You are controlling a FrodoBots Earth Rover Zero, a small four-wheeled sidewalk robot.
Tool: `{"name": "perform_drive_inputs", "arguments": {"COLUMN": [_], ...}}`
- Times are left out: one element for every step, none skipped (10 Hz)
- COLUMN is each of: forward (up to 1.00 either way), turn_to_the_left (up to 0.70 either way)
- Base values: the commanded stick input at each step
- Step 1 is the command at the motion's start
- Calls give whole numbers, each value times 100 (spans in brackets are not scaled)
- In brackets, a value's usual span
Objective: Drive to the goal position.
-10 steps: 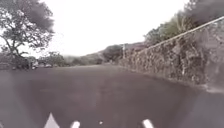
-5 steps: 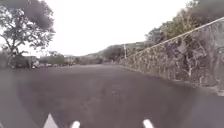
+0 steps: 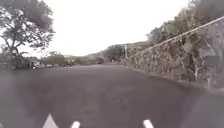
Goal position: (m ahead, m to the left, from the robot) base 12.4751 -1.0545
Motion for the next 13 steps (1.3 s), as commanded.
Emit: {"name": "perform_drive_inputs", "arguments": {"forward": [50, 50, 50, 50, 50, 50, 50, 50, 50, 50, 50, 50, 50], "turn_to_the_left": [0, 0, 0, 0, 0, 0, 0, 0, 0, 0, 0, 0, 0]}}
